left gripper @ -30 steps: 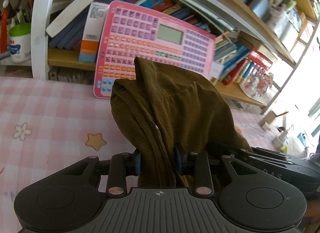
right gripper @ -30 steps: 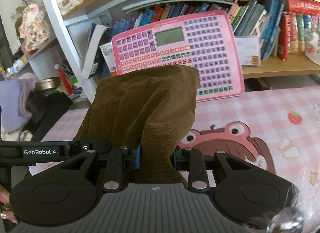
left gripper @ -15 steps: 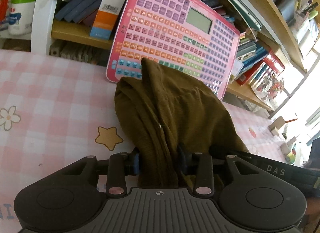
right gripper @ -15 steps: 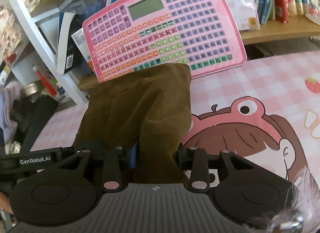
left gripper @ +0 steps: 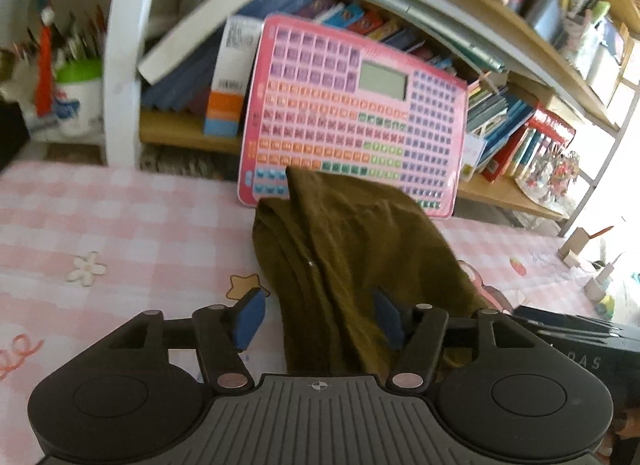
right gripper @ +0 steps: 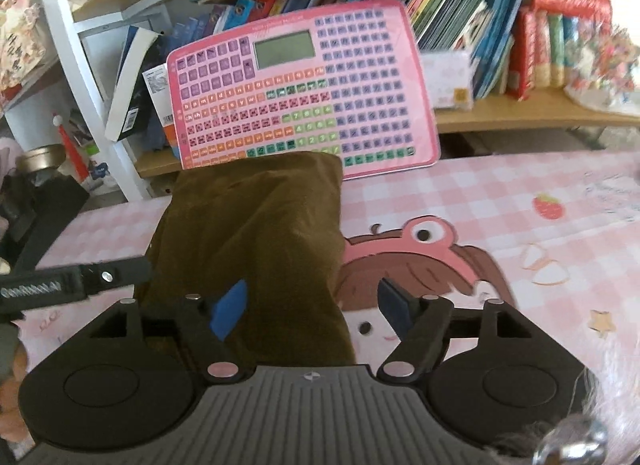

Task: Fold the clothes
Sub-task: 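Lay the folded pants down and open both tools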

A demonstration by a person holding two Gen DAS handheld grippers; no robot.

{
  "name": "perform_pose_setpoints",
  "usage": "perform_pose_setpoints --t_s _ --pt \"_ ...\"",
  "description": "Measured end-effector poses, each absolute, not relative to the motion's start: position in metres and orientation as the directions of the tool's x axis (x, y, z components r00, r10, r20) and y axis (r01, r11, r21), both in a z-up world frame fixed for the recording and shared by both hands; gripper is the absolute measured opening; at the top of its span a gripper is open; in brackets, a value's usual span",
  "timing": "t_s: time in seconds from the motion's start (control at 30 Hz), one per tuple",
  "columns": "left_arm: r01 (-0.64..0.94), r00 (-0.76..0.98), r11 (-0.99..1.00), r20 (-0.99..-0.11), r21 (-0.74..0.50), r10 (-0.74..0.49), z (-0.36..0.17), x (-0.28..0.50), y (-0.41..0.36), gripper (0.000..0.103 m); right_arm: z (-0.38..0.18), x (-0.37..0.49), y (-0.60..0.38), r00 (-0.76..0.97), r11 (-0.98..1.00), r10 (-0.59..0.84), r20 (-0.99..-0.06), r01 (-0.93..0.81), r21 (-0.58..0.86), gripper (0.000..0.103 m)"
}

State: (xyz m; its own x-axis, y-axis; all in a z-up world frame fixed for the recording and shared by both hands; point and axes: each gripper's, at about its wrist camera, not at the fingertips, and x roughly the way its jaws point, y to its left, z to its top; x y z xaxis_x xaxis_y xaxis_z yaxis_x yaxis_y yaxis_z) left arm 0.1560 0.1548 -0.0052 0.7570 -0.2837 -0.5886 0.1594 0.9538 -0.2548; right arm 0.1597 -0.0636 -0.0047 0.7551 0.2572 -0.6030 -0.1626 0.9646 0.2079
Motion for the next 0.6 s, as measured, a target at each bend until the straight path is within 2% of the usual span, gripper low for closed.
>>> perform_pose_setpoints --t_s 0.07,0.13,0.23,0.6 --pt "0.149 0.774 0.962 -0.578 -0.229 -0.258 0.001 0.141 0.149 0.071 -0.001 0.147 -0.066 0.767 0.969 0.241 -0.594 -0.156 0.191 0.076" --pt "0.136 0.785 0.972 -0.579 -0.189 -0.222 0.005 0.124 0.141 0.079 0.002 0.132 -0.068 0.779 0.973 0.226 -0.585 -0.154 0.171 0.08" --pt "0.102 0.79 0.984 -0.589 -0.149 -0.171 0.008 0.1 0.13 0.085 0.005 0.111 -0.073 0.789 0.979 0.202 -0.58 -0.15 0.138 0.084" --pt "0.021 0.773 0.999 -0.633 -0.048 -0.047 -0.005 0.034 0.09 0.088 -0.003 0.053 -0.094 0.776 0.987 0.159 -0.611 -0.134 0.086 0.087"
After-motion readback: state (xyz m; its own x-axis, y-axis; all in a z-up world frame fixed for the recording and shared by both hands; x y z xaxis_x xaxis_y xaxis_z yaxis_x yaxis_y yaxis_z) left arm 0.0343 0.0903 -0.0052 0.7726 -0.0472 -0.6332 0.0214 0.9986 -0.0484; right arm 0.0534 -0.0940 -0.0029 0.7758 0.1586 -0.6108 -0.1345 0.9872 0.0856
